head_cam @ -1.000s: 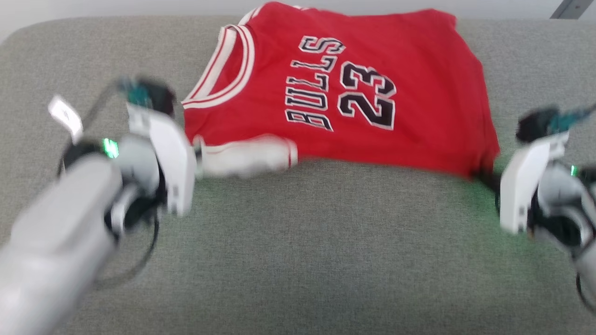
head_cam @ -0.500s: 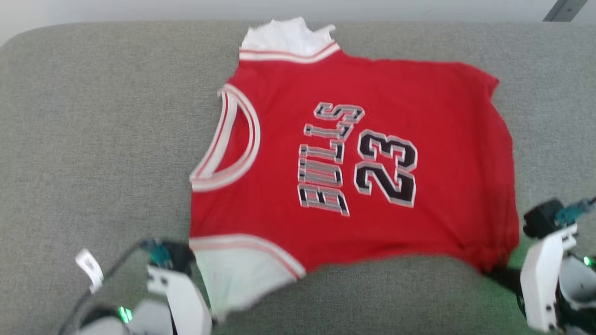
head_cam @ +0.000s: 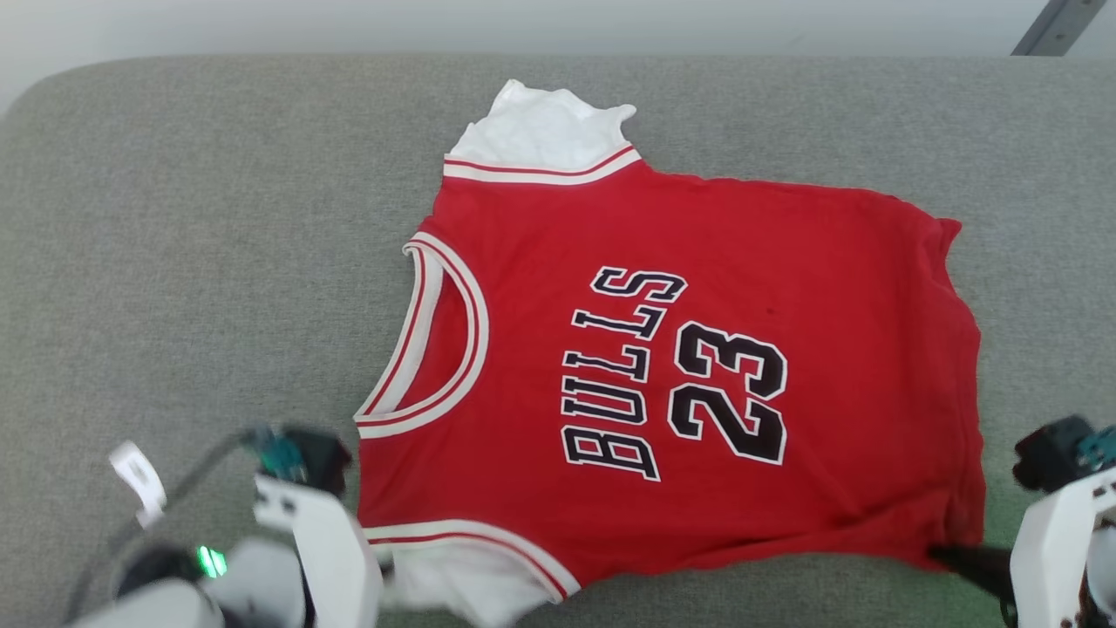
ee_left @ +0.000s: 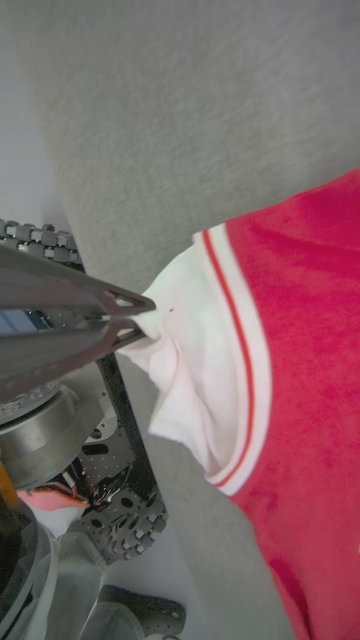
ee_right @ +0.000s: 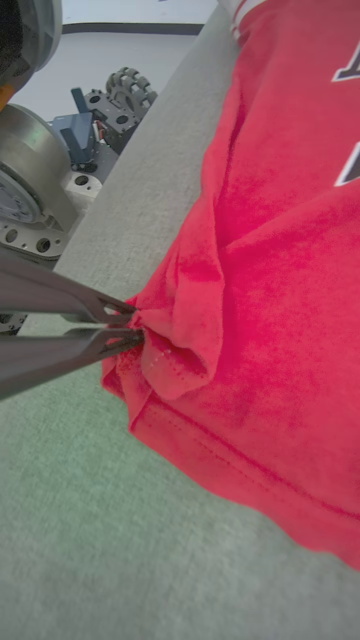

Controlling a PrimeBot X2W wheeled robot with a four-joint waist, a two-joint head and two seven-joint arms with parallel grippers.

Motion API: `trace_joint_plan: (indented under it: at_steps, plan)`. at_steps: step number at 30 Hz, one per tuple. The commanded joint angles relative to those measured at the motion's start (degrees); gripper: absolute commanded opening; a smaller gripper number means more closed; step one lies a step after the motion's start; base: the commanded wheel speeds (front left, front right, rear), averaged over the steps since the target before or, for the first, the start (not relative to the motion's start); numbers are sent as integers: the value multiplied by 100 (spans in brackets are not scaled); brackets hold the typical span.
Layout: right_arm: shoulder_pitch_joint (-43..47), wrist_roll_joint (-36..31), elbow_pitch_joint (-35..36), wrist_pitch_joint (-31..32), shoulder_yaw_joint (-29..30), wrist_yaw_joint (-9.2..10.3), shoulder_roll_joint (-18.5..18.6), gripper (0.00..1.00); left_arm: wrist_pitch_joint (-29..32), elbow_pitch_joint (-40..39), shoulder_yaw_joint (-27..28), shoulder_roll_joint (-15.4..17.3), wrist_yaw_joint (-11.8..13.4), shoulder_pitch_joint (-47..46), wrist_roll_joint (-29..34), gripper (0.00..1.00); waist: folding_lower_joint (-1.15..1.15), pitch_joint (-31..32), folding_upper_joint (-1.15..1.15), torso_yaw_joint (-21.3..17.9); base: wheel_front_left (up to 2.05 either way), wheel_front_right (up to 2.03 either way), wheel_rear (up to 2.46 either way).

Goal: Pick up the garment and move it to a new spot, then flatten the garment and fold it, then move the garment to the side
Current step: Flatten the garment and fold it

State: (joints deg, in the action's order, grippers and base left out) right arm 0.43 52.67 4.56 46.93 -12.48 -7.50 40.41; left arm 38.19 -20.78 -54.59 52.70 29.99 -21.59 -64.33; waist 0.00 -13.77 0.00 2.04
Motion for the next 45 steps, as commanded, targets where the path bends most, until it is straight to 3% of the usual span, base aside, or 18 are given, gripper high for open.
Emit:
trace_joint_plan:
  at_steps: [1, 6, 10, 19, 25, 26, 27, 28, 29, 30, 31, 32, 33, 35, 40, 45]
  plan:
    - [-34, -94, 67, -38, 138, 2, -122, 0, -32, -47, 78, 74, -44, -206, 125, 0, 0, 18, 0, -27, 0, 0, 0]
    - [-388, -543, 174, -10, 635, 2, -546, 0, 41, 70, 296, 184, -385, -1031, 529, 0, 0, 31, 0, -98, 0, 0, 0]
    - [-886, -951, 41, 12, 888, 2, -923, 0, 40, 545, 391, -19, -807, -1717, 762, 0, 0, -35, 0, -141, 0, 0, 0]
    - [-2048, -1700, -924, -223, 756, 3, -1392, 0, -192, 2611, 262, -1037, -1840, -2821, 1018, 0, 0, -304, 0, -184, 0, 0, 0]
    - [-2588, -1820, -1765, -314, 341, 2, -1566, 0, -209, 4094, 116, -1676, -2362, -3087, 866, 0, 0, -445, 0, -238, 0, 0, 0]
    - [-2653, -1795, -1875, -323, 269, 2, -1587, 2, -194, 4330, 113, -1780, -2417, -3107, 811, 0, 0, -456, 0, -241, 0, 0, 0]
    - [-2721, -1778, -1962, -365, 222, 2, -1595, 13, -154, 4540, 106, -1873, -2466, -3122, 755, 0, 0, -469, 0, -243, 0, 0, 0]
    - [-2721, -1778, -1962, -365, 222, 2, -1595, 13, -154, 4540, 106, -1873, -2466, -3122, 755, 0, 0, -469, 0, -243, 0, 0, 0]
    - [-2788, -1764, -2049, -398, 186, 2, -1601, 22, -142, 4719, 101, -1955, -2531, -3152, 717, 0, 0, -482, 0, -246, 0, 0, 0]
    - [-2829, -1754, -2126, -411, 134, 2, -1604, 29, -126, 4896, 98, -2025, -2572, -3195, 681, 15, 0, -489, 0, -248, 0, 0, 0]
    - [-2859, -1735, -2179, -419, 77, 2, -1599, 49, -80, 5049, 103, -2076, -2587, -3228, 646, 40, 0, -493, 0, -252, 0, 0, 0]
    - [-2900, -1722, -2217, -433, 27, 2, -1583, 93, -13, 5188, 84, -2112, -2628, -3246, 611, 49, 0, -494, 0, -257, 0, 0, 0]
    - [-2932, -1699, -2238, -451, 8, 2, -1564, 100, 30, 5286, 91, -2145, -2641, -3269, 569, 65, 0, -492, 0, -262, 0, 0, 0]
    - [-2976, -1668, -2222, -533, -1, 2, -1526, 100, 96, 5429, 145, -2182, -2622, -3346, 507, 100, 0, -482, 0, -265, 0, 0, 0]
    - [-2883, -1670, -1966, -842, 146, 2, -1421, 100, 369, 5396, 182, -2071, -2411, -3493, 496, 100, 0, -447, 0, -249, 0, 0, 0]
    - [-2637, -1802, -1546, -1246, 485, 2, -1451, 100, 678, 4786, 210, -1738, -1978, -3387, 493, 100, 0, -418, 0, -250, 0, 0, 0]
